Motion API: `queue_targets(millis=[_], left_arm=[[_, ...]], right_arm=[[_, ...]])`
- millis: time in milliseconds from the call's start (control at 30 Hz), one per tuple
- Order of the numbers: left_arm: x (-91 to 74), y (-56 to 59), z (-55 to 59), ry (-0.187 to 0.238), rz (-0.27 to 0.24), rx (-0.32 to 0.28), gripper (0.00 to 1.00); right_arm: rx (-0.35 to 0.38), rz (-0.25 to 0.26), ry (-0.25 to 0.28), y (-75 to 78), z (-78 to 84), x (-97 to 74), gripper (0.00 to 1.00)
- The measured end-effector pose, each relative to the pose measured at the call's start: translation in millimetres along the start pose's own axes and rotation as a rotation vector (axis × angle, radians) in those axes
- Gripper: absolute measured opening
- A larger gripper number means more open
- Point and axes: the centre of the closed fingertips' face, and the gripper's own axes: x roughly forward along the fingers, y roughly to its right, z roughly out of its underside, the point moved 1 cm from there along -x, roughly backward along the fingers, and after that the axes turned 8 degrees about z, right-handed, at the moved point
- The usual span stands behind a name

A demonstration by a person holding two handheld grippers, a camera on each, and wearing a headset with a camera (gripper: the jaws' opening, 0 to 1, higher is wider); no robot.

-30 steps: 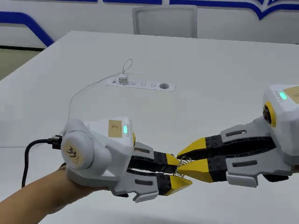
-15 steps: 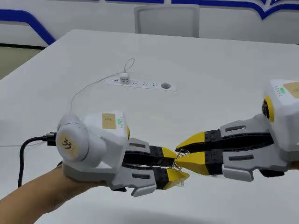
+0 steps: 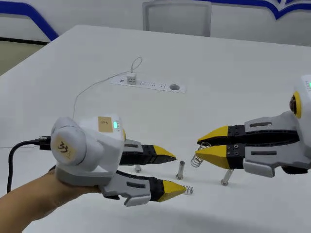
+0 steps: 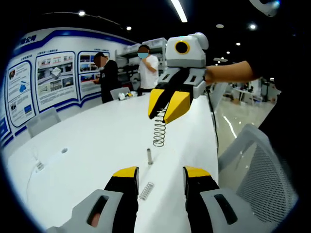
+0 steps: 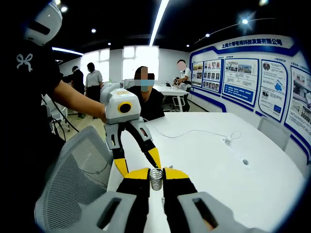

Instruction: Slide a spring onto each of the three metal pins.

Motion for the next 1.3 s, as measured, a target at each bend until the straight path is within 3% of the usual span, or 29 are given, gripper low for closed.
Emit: queue_targets(millis=[133,233,333,567,800,900,1067,1300], left_arm=[[-12.7,-9.7,3.4,-0.005,-0.025,-0.004,0.44],[-23.5,-17.2,-4.3,0.040,-0.050,-0.033,0.50],[-32.5,-24.4,-7.4,0.049,-0.078,-0.023,0.52],[-53.7,-48.5,-2.0,0.049,-0.167,-0.048,0.63],[-64.1,-54.4,7.7,0.042,-0.190,-0.082,0.70],[-65.9,-54.5,17.2,0.027,-0.199,-0.100,0.74],[-68.0,-56.2,31.0,0.000,-0.217,-0.120,0.81],[-71.5,-57.6,41.3,-0.006,-0.248,-0.144,0.87]], right_arm=[[0.021,0.037,-0.012,13.5,6.7,-3.2,0.10],[0.073,0.084,-0.018,28.3,15.3,-5.7,0.10],[0.086,0.112,-0.026,37.9,22.3,-8.8,0.10],[0.096,0.179,-0.069,59.2,41.6,-13.7,0.10],[0.116,0.226,-0.130,74.8,70.7,-13.7,0.10],[0.134,0.242,-0.151,79.6,83.1,-14.6,0.10],[0.142,0.255,-0.174,80.7,94.4,-16.2,0.10],[0.175,0.269,-0.196,82.8,108.6,-16.2,0.10]])
